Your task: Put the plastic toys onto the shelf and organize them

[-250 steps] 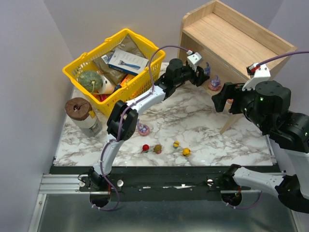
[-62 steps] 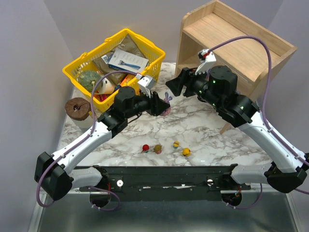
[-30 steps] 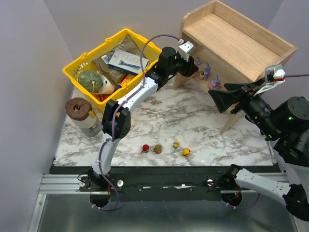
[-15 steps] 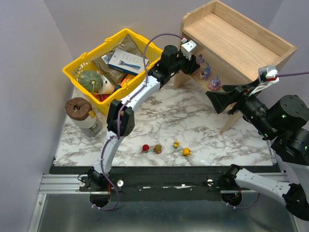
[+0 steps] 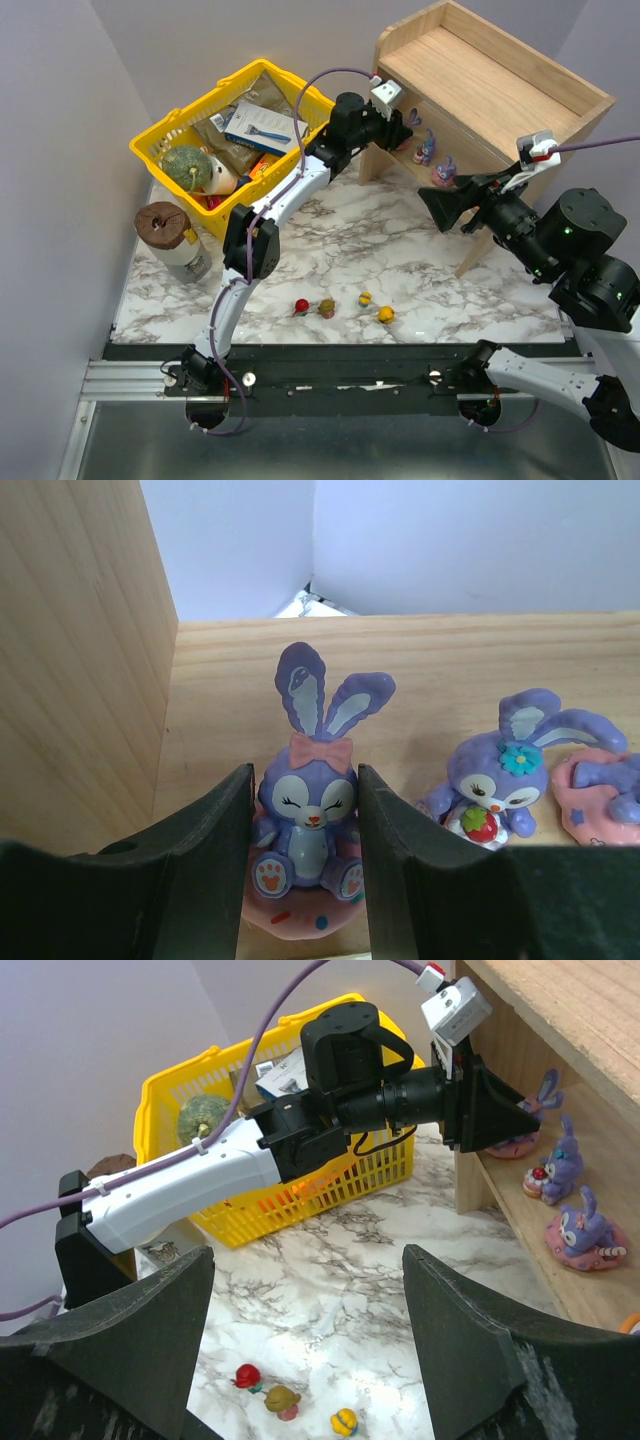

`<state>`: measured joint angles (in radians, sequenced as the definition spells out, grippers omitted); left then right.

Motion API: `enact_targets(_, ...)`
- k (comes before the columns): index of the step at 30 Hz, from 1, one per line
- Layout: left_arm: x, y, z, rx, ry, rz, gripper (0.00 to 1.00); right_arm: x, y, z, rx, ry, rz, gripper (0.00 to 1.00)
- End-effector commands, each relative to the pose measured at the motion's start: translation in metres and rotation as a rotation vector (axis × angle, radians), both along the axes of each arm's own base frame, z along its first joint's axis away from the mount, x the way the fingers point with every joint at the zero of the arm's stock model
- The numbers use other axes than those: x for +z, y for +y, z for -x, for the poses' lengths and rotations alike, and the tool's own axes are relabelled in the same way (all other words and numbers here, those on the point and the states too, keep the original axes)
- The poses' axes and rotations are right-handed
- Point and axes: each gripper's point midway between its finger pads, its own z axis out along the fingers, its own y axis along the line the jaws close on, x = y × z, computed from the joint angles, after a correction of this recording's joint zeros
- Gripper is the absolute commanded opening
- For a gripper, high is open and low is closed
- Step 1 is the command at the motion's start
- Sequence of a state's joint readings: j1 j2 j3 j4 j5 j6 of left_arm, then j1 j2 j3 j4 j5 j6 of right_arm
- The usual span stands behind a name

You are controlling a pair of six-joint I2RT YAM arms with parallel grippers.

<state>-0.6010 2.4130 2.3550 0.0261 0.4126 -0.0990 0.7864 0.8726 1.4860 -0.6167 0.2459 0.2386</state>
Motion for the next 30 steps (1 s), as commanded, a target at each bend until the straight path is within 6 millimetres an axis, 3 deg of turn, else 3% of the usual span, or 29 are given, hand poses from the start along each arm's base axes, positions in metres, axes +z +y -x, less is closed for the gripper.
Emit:
enact_targets(1,-0.039,-0.001,-0.005,-0.026,0.083,-0.012,0.43,-0.005,-0.003,-0.004,-0.028,0.004,0.031,0.83)
enact_targets(20,-0.043,-0.008,0.002,-0.092,0.162,0.075,0.60,-0.008,-0.002,-0.006,-0.028,0.008,0.035,0.83)
enact_targets(30,-0.024,0.003,-0.010,-0.035,0.134,0.119,0.66,-0.008,-0.002,-0.004,-0.025,0.009,0.034,0.83)
